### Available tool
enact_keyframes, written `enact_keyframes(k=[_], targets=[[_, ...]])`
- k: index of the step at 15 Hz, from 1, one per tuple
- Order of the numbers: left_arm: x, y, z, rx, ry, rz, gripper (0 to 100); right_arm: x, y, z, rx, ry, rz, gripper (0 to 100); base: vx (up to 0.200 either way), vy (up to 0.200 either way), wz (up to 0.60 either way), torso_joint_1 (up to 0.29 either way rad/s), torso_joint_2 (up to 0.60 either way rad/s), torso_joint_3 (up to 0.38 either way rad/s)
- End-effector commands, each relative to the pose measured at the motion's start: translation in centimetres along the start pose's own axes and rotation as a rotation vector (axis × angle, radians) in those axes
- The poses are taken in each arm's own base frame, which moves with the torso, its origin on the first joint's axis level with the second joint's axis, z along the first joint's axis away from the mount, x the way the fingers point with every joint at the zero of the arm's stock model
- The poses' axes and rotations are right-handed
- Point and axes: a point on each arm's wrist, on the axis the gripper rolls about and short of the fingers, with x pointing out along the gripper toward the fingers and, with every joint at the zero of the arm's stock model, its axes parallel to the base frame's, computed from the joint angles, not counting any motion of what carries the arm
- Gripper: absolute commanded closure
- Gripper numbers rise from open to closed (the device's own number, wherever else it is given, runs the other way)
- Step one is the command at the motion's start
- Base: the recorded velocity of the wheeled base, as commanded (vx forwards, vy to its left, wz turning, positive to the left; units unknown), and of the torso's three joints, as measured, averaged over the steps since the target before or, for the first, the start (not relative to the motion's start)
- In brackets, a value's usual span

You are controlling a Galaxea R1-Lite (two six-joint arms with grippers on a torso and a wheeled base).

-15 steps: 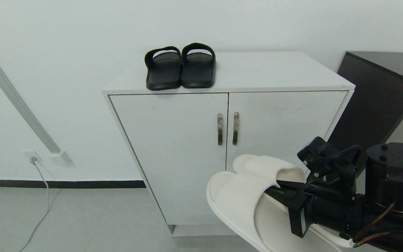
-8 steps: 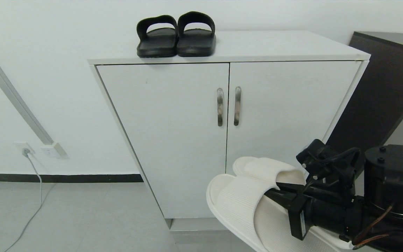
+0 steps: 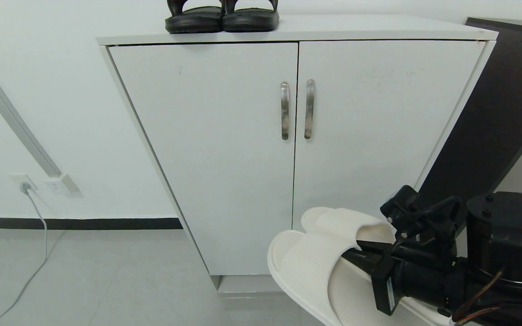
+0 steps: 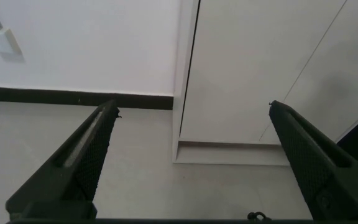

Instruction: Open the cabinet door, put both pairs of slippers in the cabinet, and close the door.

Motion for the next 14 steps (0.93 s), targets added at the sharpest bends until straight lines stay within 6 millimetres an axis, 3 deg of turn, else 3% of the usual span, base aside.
enact_keyframes(k=[1, 6, 9, 14], targets=[[0.2, 0.0, 0.1, 0.006, 0.033, -0.012, 0, 0.2, 0.0, -0.1, -0.001, 0.005, 0.0, 100, 0.0, 0.0, 0.0, 0.0, 0.0, 0.0], [0.6, 0.0, 0.4, 0.052, 0.08, -0.068, 0, 0.0, 0.0, 0.0, 0.0, -0.001, -0.001, 100, 0.0, 0.0, 0.0, 0.0, 0.0, 0.0], [1.1, -0.7, 5.7, -0.032, 0.06, -0.18, 0, 0.0, 0.0, -0.1, -0.001, 0.001, 0.0, 100, 0.0, 0.0, 0.0, 0.0, 0.0, 0.0], [5.1, -1.6, 7.8, -0.055, 0.224, -0.368, 0, 0.1, 0.1, -0.3, -0.015, 0.011, 0.005, 100, 0.0, 0.0, 0.0, 0.0, 0.0, 0.0]])
